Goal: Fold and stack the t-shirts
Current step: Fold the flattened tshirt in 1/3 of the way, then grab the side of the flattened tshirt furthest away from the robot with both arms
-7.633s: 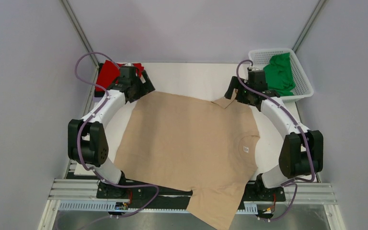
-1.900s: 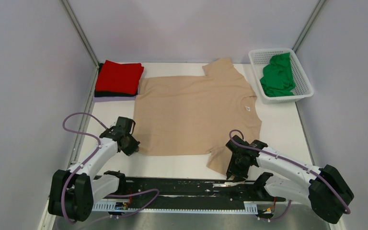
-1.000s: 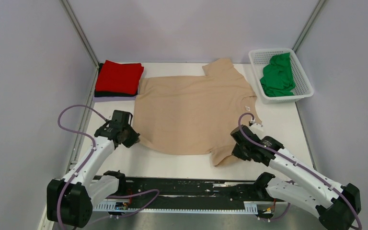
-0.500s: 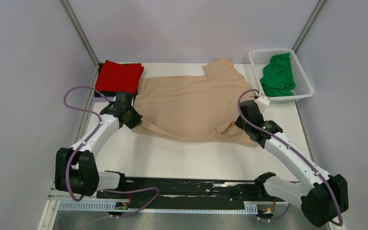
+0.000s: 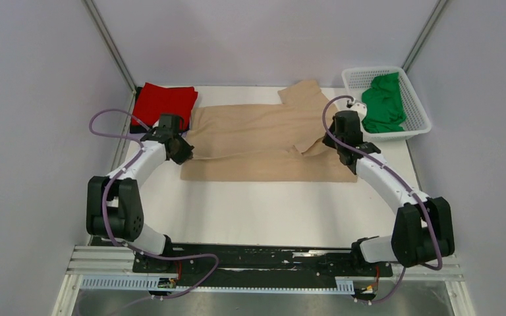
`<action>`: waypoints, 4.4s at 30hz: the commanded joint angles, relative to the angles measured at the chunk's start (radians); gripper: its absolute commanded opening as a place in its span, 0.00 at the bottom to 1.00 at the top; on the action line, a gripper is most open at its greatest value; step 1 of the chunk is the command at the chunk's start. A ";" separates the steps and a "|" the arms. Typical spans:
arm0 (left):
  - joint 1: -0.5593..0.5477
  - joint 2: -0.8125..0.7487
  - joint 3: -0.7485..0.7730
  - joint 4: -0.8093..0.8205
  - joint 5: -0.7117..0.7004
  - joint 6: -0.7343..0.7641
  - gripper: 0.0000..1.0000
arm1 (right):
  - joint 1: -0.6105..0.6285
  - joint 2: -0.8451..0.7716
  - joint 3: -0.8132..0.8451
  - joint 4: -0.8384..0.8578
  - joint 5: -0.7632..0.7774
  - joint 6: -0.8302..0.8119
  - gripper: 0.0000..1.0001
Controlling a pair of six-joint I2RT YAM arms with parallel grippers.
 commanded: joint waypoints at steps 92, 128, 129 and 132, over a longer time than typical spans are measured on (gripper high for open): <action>0.015 0.516 0.519 0.014 -0.040 0.263 0.90 | 0.032 0.264 0.156 0.011 -0.495 0.108 1.00; -0.045 0.678 0.620 -0.118 -0.096 0.367 0.34 | -0.123 0.334 0.200 -0.019 -0.337 0.061 1.00; -0.053 0.682 0.629 -0.120 -0.096 0.372 0.34 | -0.123 0.335 0.196 -0.019 -0.333 0.059 1.00; -0.069 0.704 0.648 -0.131 -0.094 0.376 0.30 | -0.124 0.333 0.190 -0.020 -0.324 0.055 1.00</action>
